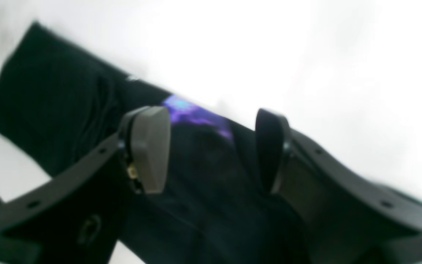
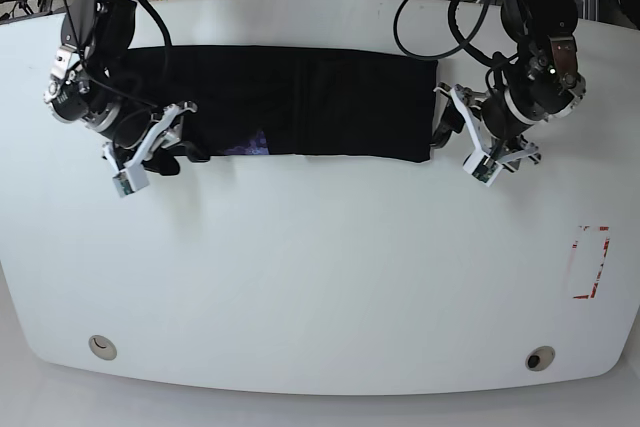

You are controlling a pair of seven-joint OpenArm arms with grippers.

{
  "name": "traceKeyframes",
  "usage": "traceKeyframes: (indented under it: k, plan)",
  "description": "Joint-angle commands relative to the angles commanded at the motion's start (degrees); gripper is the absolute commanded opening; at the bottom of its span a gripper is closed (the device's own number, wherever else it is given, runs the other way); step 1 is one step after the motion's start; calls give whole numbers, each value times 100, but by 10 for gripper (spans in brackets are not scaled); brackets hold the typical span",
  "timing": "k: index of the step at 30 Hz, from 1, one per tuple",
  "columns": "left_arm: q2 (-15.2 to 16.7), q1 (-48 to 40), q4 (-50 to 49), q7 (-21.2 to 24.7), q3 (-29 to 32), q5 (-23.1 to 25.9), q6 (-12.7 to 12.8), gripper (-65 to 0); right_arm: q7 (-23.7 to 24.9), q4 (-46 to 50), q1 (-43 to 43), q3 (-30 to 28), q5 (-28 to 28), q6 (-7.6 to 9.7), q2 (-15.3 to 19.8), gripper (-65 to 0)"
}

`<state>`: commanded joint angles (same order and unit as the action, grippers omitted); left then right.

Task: Fold the T-shirt properly
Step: 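Grasp the folded shirt's ends with both grippers and tug to square it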

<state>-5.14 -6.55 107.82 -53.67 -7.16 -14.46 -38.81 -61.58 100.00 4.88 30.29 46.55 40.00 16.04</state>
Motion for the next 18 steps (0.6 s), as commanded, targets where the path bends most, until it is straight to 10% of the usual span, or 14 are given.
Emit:
traceKeyframes:
  k: [8,18]
  plan:
    - [299,176,-1029,18,202,484,220,-578,-563,-782,26,1600,633,0,149,-287]
    - [105,211,-1248,18,202,466,220,-585,-580,-2549,35,1969,818,0,897,-287]
